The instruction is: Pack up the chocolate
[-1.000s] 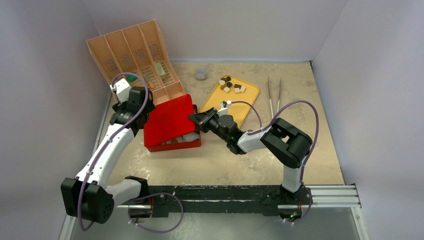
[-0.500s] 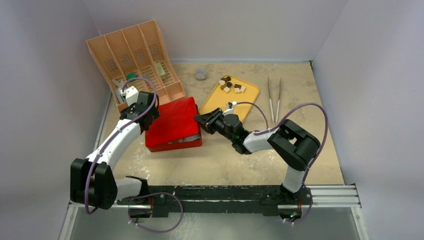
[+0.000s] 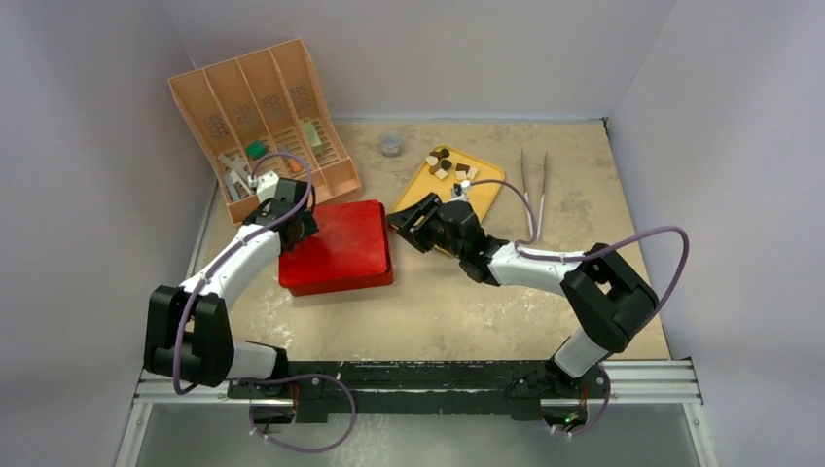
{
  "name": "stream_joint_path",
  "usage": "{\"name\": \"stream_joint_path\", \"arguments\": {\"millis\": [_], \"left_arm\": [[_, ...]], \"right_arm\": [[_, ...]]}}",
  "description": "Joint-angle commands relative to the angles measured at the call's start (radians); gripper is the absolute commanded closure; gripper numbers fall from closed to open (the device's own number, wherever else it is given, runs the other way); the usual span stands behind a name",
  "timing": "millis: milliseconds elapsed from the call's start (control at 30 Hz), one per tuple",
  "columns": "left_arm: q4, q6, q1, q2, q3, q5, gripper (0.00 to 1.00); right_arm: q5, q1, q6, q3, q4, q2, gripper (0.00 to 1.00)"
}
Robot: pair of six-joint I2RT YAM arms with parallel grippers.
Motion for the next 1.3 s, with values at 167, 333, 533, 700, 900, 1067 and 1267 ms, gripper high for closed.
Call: {"name": "stream_joint_path", "arguments": {"millis": [167, 333, 533, 700, 900, 1067, 1267], "left_arm": [[0.024, 0.047, 0.006, 0.022, 0.021, 0.017, 0.25], [0.006, 0.067, 0.025, 0.04, 0.04, 0.019, 0.2], [0.042, 0.091, 0.056, 0.076, 0.04, 0.148, 0.24], [0.083, 0.107, 0.057, 0.072, 0.028, 0.249, 0.34], [0.11, 0.113, 0.057, 0.083, 0.017, 0.298, 0.4], [0.068, 0.1, 0.057, 0.117, 0.038, 0.242, 0.41], [0.043, 0.088, 0.057, 0.134, 0.041, 0.218, 0.43]], "right_arm": [[-0.06, -0.026, -0.468, 0.279, -0.392, 0.028, 0.36], [-0.147, -0.038, -0.569, 0.316, -0.397, 0.053, 0.26], [-0.206, -0.038, -0.624, 0.395, -0.469, 0.129, 0.29], [-0.243, -0.038, -0.646, 0.413, -0.486, 0.168, 0.32], [-0.252, -0.038, -0.657, 0.42, -0.501, 0.197, 0.36], [-0.24, -0.038, -0.655, 0.417, -0.515, 0.223, 0.48], [-0.193, -0.038, -0.638, 0.364, -0.596, 0.261, 0.6]]}}
